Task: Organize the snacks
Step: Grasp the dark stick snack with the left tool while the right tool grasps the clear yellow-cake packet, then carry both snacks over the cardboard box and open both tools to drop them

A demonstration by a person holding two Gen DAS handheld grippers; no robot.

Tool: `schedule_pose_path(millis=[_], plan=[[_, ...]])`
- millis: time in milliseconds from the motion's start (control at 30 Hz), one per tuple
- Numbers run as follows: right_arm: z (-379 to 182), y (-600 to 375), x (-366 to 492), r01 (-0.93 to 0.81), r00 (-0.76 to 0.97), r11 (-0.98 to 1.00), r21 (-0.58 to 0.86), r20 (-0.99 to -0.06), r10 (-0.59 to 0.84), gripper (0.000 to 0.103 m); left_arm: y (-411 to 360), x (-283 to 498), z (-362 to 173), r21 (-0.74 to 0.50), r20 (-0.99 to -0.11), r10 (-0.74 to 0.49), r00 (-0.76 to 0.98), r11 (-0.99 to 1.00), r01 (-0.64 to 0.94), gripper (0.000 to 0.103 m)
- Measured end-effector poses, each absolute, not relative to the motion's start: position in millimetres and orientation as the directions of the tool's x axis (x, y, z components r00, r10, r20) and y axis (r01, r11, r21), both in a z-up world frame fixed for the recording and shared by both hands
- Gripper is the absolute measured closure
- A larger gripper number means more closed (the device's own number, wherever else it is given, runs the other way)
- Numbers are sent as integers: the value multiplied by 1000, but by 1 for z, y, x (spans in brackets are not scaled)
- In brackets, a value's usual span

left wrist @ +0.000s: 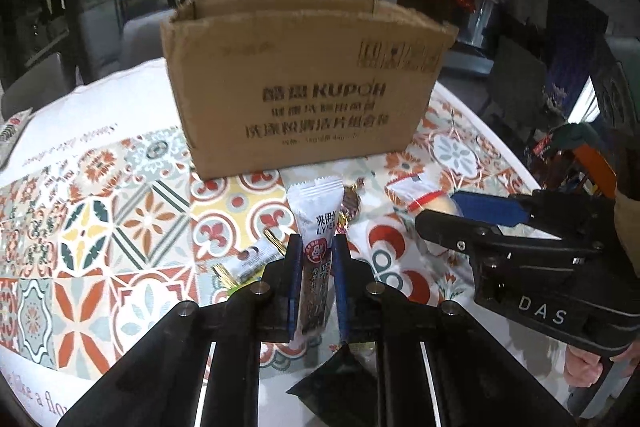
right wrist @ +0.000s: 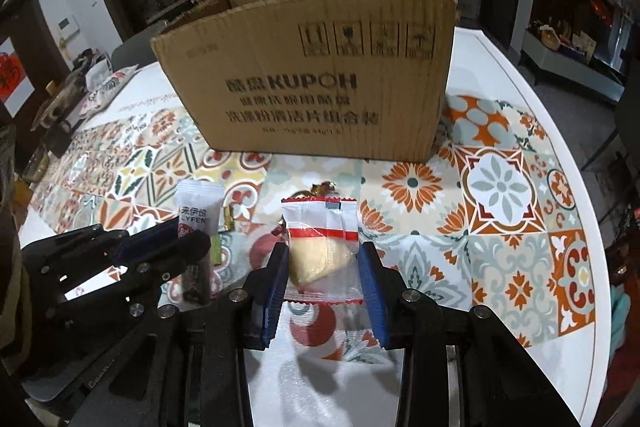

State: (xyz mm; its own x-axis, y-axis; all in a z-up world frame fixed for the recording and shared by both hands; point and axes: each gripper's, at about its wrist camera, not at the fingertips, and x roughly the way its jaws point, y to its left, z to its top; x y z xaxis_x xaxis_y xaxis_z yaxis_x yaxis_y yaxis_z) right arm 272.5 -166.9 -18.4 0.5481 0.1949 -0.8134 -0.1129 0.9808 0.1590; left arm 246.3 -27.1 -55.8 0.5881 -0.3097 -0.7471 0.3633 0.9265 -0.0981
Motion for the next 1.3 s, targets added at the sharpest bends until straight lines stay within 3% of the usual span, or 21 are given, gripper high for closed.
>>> schedule_pose_path(millis=[1300], plan=[[111, -165, 277, -192, 754, 965, 176, -603, 260, 66, -13, 253, 80, -105, -526, -359, 771, 927, 361, 88]])
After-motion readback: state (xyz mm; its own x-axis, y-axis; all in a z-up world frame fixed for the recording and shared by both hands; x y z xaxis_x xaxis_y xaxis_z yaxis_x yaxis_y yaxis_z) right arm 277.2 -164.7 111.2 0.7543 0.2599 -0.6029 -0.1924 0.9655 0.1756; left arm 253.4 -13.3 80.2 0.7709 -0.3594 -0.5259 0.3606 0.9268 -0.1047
